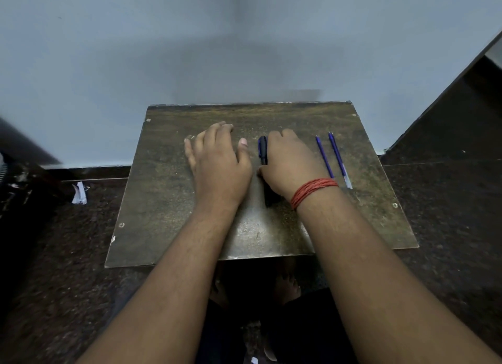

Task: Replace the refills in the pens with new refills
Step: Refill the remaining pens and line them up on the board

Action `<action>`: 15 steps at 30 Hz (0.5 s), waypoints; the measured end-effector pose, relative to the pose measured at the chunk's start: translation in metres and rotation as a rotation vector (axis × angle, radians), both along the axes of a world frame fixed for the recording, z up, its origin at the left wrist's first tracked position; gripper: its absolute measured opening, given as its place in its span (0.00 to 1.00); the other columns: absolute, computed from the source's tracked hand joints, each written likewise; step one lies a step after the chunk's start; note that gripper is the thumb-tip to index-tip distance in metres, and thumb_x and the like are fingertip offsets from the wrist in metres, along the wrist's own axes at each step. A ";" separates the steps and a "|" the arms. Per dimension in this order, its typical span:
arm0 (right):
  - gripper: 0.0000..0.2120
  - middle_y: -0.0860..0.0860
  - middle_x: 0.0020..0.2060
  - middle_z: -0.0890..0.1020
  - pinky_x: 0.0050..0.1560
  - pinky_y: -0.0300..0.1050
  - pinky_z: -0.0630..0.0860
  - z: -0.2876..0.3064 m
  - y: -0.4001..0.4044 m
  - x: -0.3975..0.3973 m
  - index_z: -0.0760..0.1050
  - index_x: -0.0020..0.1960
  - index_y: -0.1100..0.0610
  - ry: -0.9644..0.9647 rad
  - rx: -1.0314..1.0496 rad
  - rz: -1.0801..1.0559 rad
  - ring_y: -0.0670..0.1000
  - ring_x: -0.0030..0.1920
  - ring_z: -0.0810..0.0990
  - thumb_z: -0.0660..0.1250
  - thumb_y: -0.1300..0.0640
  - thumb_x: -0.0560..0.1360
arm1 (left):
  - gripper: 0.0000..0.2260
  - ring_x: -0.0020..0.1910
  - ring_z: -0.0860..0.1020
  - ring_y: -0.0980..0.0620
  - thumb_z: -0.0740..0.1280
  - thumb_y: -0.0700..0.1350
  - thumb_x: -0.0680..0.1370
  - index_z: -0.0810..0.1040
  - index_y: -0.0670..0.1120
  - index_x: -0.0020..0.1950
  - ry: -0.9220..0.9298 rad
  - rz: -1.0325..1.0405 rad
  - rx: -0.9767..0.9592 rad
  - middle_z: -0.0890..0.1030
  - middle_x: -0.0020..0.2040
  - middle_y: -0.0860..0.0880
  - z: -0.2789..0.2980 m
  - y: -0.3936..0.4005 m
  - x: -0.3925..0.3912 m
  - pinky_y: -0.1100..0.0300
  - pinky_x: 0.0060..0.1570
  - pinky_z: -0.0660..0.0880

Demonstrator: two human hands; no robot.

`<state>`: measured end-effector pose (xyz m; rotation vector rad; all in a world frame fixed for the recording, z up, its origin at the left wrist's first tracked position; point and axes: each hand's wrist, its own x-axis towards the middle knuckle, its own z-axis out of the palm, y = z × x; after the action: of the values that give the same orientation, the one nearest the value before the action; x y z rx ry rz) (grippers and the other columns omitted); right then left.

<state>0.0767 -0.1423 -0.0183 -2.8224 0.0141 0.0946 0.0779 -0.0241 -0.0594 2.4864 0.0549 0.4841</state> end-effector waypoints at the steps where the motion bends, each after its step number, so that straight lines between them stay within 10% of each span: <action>1: 0.16 0.58 0.61 0.71 0.55 0.51 0.74 -0.002 0.005 -0.001 0.71 0.62 0.59 -0.026 0.008 0.015 0.61 0.60 0.76 0.68 0.59 0.75 | 0.17 0.72 0.68 0.46 0.62 0.48 0.80 0.75 0.46 0.68 -0.006 0.014 -0.001 0.76 0.69 0.49 0.001 0.003 0.000 0.39 0.77 0.51; 15: 0.11 0.56 0.58 0.74 0.55 0.48 0.74 -0.016 0.054 -0.020 0.74 0.60 0.59 -0.238 0.109 0.090 0.58 0.58 0.74 0.66 0.61 0.78 | 0.16 0.69 0.71 0.47 0.62 0.44 0.80 0.77 0.50 0.67 0.010 0.196 -0.061 0.79 0.66 0.51 0.004 0.048 -0.027 0.40 0.77 0.53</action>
<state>0.0566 -0.0881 -0.0338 -2.7062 -0.1673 -0.2139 0.0512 0.0237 -0.0557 2.4356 0.3149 0.5428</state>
